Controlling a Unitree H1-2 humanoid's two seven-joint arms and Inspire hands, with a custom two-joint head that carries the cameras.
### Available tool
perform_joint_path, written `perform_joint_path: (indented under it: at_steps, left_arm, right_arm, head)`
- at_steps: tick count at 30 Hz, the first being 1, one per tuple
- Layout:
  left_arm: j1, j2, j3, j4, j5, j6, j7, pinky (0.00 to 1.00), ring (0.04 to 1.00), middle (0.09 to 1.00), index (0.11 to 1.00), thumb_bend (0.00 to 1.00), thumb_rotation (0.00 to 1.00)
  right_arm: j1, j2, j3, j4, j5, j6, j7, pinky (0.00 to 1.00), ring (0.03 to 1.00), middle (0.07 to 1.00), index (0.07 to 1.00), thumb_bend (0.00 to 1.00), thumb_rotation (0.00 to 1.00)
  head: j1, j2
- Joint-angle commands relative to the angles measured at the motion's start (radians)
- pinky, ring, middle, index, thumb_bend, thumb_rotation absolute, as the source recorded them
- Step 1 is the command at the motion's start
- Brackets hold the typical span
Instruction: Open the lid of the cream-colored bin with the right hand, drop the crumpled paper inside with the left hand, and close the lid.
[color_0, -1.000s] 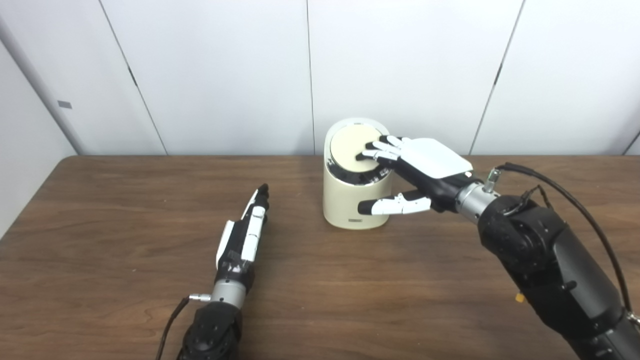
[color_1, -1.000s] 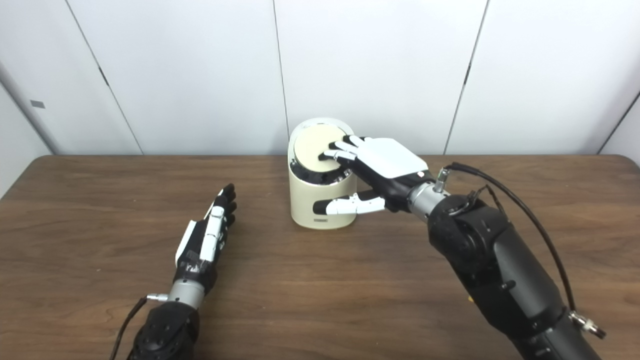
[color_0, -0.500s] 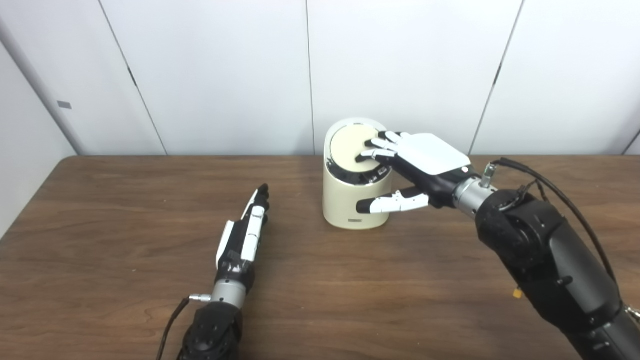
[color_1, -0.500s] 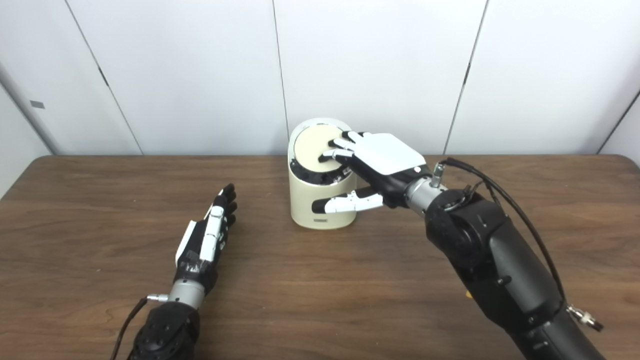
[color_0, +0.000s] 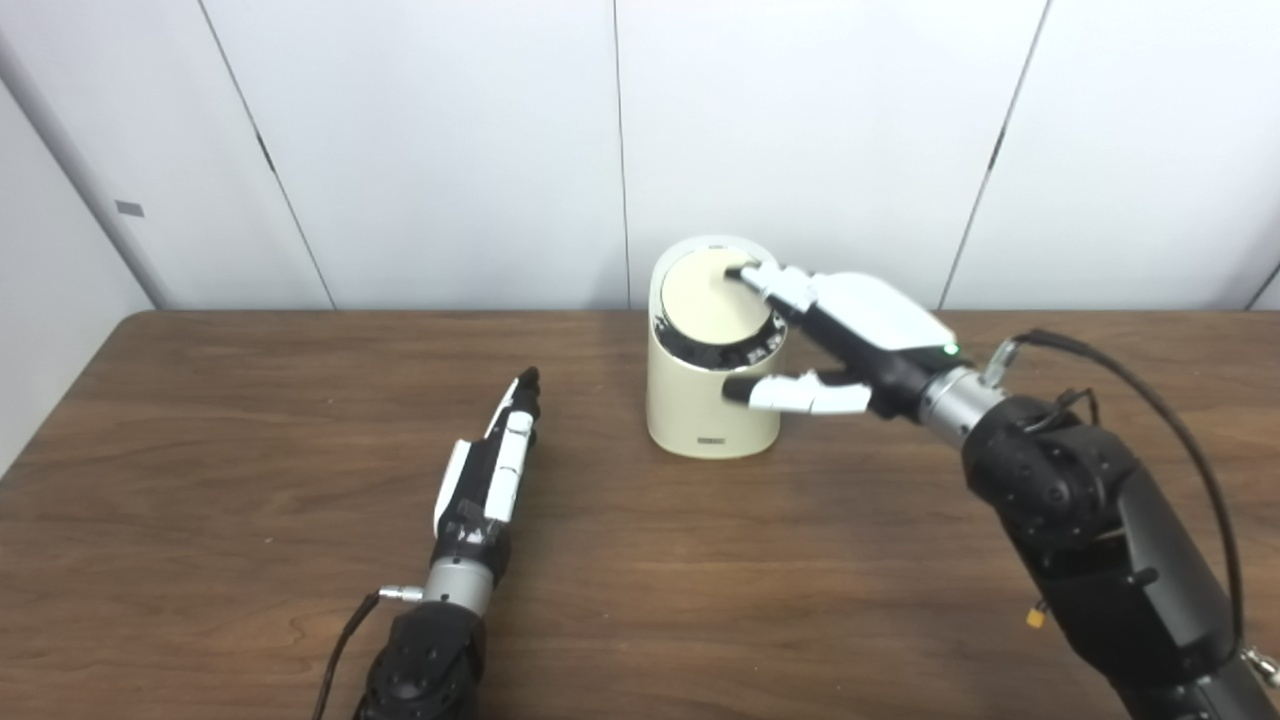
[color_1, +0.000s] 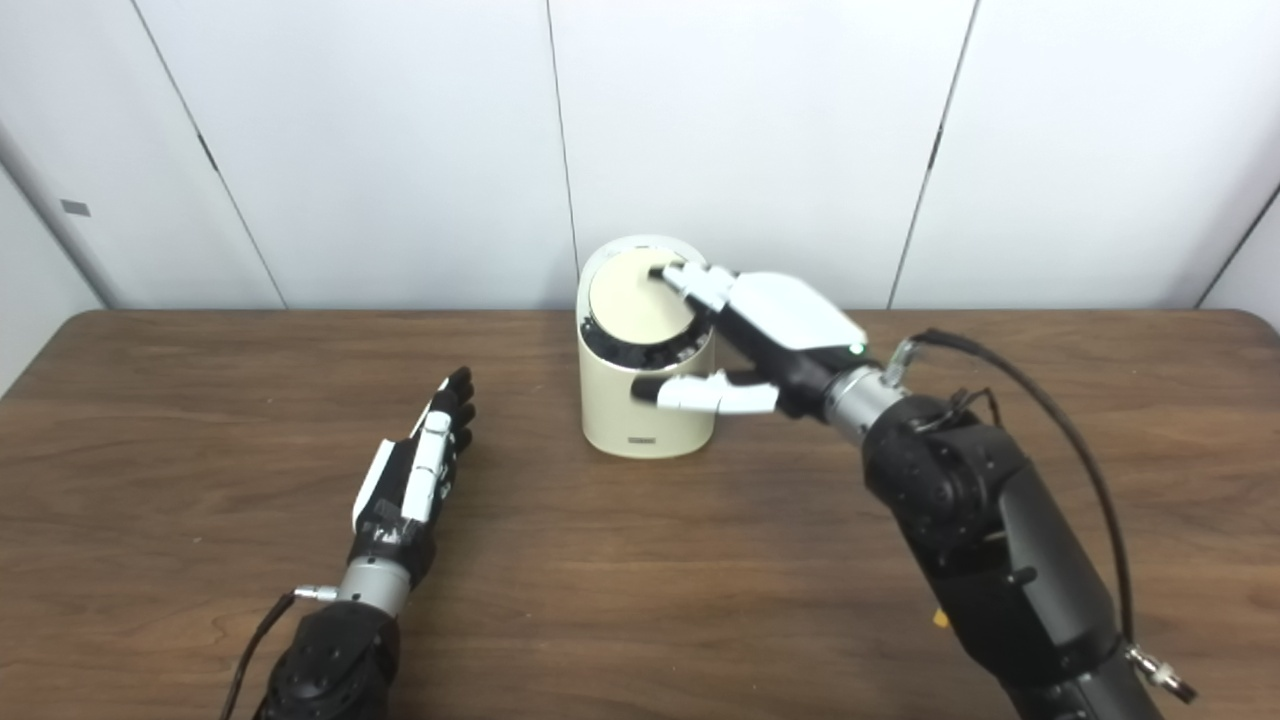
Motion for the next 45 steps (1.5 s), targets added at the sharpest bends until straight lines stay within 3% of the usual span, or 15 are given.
perform_joint_path:
  at_steps: [1,12,19,24,29,35,45]
  left_arm:
    - [-0.014,-0.005,-0.005,-0.008,-0.007,-0.012,-0.009,1.00,1.000,1.000,1.000,0.58,1.00]
    - [0.005,0.010,0.005,-0.016,-0.013,-0.031,-0.012,1.00,1.000,1.000,1.000,0.58,1.00]
    - [0.020,0.022,0.020,-0.034,-0.023,-0.032,-0.012,1.00,1.000,1.000,1.000,0.58,1.00]
    - [0.036,0.023,0.041,-0.046,-0.048,-0.050,-0.016,1.00,1.000,1.000,1.000,0.57,1.00]
    - [0.059,0.027,0.061,-0.074,-0.074,-0.074,-0.019,1.00,1.000,1.000,1.000,0.54,1.00]
    - [0.097,0.035,0.080,-0.141,-0.080,-0.066,-0.011,1.00,1.000,1.000,1.000,0.52,1.00]
    - [0.173,0.043,0.137,-0.199,-0.090,-0.096,-0.001,1.00,1.000,1.000,1.000,0.54,1.00]
  right_arm:
    - [-0.032,0.003,-0.030,-0.027,0.021,0.006,-0.035,1.00,1.000,1.000,1.000,0.58,1.00]
    - [0.068,0.009,-0.174,-0.039,0.156,0.075,-0.099,0.98,1.000,1.000,1.000,0.59,1.00]
    - [0.164,0.003,-0.254,-0.011,0.253,0.053,-0.165,0.97,1.000,1.000,1.000,0.62,1.00]
    - [0.214,0.036,-0.300,0.028,0.356,0.026,-0.218,0.97,0.997,0.994,0.997,0.61,1.00]
    - [0.271,0.108,-0.376,0.058,0.562,0.016,-0.245,1.00,1.000,0.999,0.993,0.66,1.00]
    - [0.339,0.181,-0.416,0.069,0.701,0.015,-0.277,1.00,1.000,1.000,1.000,0.65,1.00]
    - [0.415,0.243,-0.408,0.044,0.776,-0.011,-0.339,1.00,1.000,1.000,1.000,0.63,1.00]
  head:
    - [0.001,0.001]
    - [0.007,-0.002]
    - [0.010,-0.003]
    - [0.013,-0.003]
    - [0.015,-0.001]
    - [0.016,0.005]
    - [0.015,0.020]
